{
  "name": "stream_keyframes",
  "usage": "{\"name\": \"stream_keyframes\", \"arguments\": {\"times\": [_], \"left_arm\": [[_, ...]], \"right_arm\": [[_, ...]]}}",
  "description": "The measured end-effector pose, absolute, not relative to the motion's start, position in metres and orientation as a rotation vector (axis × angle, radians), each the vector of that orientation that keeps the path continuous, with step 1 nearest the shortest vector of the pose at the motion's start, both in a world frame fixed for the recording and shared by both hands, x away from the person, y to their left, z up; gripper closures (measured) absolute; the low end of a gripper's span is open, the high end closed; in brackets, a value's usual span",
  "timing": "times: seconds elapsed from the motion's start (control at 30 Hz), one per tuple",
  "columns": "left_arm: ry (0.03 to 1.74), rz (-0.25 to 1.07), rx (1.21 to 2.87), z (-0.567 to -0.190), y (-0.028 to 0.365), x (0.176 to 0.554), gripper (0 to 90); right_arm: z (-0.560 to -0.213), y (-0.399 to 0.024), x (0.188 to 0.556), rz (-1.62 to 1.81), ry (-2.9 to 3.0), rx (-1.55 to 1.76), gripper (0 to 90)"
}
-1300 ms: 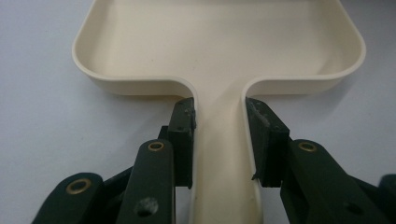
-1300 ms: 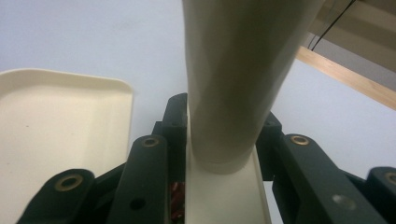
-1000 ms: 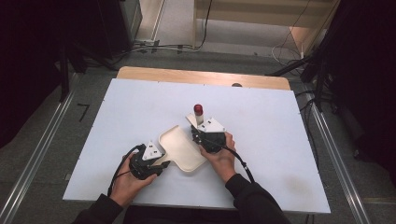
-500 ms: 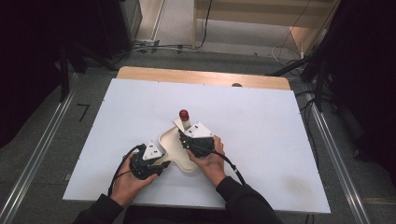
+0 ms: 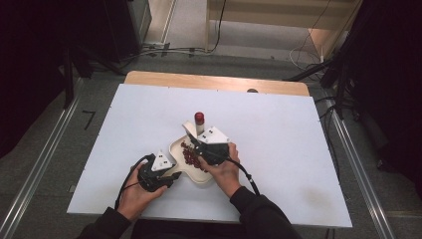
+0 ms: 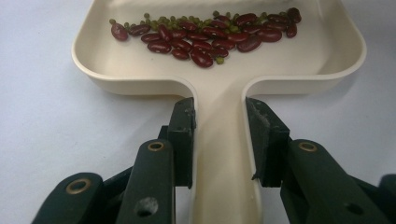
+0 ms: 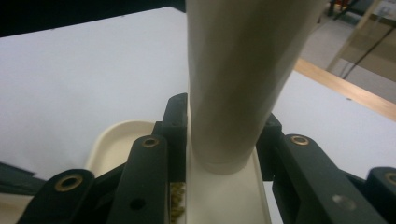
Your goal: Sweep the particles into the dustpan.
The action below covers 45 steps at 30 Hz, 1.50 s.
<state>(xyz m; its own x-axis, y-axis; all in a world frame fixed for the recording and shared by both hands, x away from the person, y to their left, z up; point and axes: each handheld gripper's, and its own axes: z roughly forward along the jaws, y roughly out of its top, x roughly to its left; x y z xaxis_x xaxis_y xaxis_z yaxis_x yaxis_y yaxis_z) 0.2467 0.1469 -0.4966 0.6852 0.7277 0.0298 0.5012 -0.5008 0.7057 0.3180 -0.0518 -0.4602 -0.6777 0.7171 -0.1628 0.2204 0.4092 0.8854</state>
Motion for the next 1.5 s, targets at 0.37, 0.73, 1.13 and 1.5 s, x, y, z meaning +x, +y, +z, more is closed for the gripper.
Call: {"name": "stream_keyframes", "arguments": {"times": [0.37, 0.73, 1.13, 1.5], "left_arm": [[0.924, 0.420, 2.218, -0.497, 0.146, 0.247, 67.2], [0.919, 0.420, 2.227, -0.496, 0.147, 0.244, 67.2], [0.918, 0.416, 2.239, -0.496, 0.146, 0.244, 67.2], [0.912, 0.417, 2.236, -0.496, 0.148, 0.243, 67.2]], "right_arm": [[-0.470, -0.106, 0.339, 1.099, 2.064, 0.920, 64.3], [-0.478, -0.084, 0.323, 1.098, 2.095, 0.862, 64.3], [-0.477, -0.058, 0.311, 1.190, 2.119, 0.884, 64.3], [-0.466, -0.052, 0.309, 1.241, 2.104, 0.867, 64.4]]}}
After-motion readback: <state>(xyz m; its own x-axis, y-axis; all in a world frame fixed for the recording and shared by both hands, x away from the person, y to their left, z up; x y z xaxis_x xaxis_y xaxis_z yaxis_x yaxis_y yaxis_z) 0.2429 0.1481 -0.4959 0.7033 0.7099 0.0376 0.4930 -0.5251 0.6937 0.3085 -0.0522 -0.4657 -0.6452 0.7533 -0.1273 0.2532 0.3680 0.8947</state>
